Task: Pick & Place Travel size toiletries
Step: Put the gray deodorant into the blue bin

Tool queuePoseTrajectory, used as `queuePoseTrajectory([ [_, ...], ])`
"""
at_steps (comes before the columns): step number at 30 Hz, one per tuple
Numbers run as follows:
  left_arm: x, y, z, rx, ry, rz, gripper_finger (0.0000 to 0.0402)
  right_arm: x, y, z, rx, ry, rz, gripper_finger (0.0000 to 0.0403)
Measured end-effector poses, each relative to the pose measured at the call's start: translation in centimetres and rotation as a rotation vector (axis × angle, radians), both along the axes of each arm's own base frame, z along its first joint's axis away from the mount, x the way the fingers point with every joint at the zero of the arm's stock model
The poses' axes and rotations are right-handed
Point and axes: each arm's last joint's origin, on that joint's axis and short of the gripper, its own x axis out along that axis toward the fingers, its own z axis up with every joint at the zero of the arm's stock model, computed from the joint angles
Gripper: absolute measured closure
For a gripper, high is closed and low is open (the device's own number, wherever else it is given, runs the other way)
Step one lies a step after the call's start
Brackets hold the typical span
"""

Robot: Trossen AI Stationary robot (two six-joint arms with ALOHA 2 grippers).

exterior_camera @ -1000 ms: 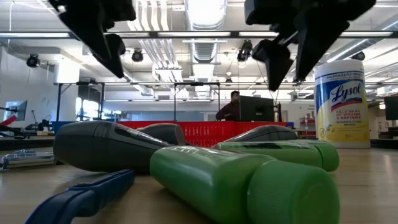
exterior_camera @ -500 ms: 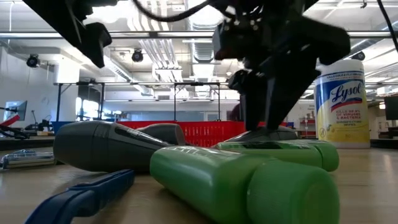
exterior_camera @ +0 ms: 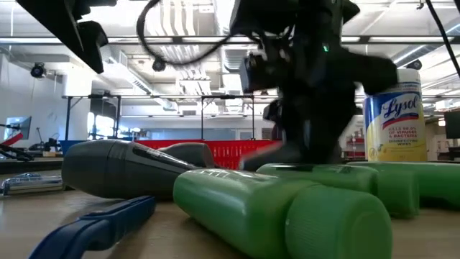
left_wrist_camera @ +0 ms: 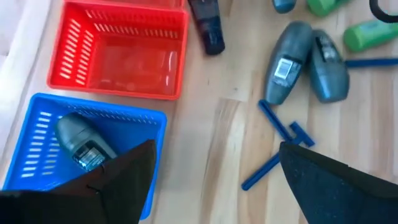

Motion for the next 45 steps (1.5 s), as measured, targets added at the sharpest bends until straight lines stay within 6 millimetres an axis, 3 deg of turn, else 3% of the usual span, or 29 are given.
queuePoseTrajectory([
  [6,-0.2,0.0,-0.2,-0.038,-0.091,0.044,0.0058,-0.3,-2.8,4.3,0.149,-0.085,-0.175,0.0201],
  [11,1.9,-1.5,-1.4,0.075,-0.305,-0.205,0.0058,0.4,-6.1,8.0,0.480,-0.223,-0.306,0.0201],
  [15,3.7,-2.3,-2.2,0.332,-0.398,-0.421,0.0058,1.1,-7.5,8.8,0.644,-0.251,-0.336,0.0195],
  [19,5.5,-2.6,-2.5,0.562,-0.426,-0.515,0.0058,1.5,-7.7,9.3,0.708,-0.266,-0.317,0.0194],
  [27,8.6,-3.2,-2.8,0.677,-0.554,-0.546,0.0066,2.1,-8.1,10.2,0.722,-0.323,-0.308,0.0194],
  [33,9.9,-3.2,-3.1,0.730,-0.564,-0.577,0.0113,2.3,-8.4,10.5,0.727,-0.351,-0.311,0.0193],
  [45,11.6,-3.8,-2.4,0.780,-0.543,-0.637,0.0261,2.4,-8.3,10.5,0.734,-0.363,-0.320,0.0190],
])
